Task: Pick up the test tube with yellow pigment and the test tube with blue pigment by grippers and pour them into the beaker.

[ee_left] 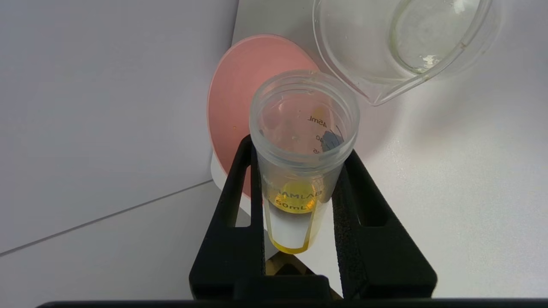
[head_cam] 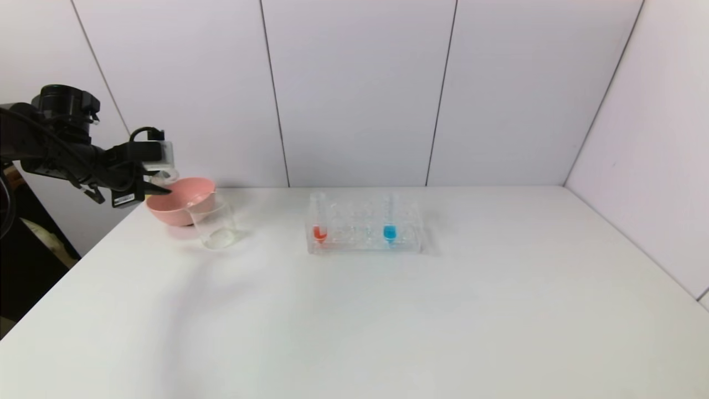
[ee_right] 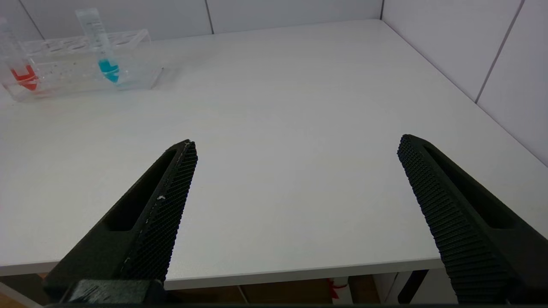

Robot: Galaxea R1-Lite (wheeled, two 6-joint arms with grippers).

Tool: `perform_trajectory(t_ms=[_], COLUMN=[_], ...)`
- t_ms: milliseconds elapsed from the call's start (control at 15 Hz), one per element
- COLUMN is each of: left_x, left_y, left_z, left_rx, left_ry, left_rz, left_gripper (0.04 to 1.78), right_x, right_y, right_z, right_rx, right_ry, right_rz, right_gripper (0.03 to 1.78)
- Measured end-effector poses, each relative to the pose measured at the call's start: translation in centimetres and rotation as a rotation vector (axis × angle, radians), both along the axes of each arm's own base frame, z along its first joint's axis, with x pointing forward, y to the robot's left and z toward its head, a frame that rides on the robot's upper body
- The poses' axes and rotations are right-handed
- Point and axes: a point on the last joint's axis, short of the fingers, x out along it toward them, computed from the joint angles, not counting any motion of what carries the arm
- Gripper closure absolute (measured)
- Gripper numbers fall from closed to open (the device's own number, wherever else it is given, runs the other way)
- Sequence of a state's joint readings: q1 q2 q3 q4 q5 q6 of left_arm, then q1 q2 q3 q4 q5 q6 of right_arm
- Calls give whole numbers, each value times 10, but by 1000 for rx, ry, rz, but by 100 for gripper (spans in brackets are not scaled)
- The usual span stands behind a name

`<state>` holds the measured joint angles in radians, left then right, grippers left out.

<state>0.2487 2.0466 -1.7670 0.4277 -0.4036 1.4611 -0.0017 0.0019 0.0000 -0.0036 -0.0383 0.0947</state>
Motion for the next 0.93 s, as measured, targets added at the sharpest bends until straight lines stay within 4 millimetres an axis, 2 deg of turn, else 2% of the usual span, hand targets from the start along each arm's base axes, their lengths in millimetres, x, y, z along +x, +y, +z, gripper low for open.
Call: perform_trajectory(t_ms=[933], left_x=[3], left_y=[-1], left_z=[0], left_rx=[80], left_ry=[62], left_rz=[-32], left_gripper=[135], right_x=[0], right_y=[0], right_z=[0], right_rx=[0], right_ry=[0], right_rz=[0], right_gripper=[10])
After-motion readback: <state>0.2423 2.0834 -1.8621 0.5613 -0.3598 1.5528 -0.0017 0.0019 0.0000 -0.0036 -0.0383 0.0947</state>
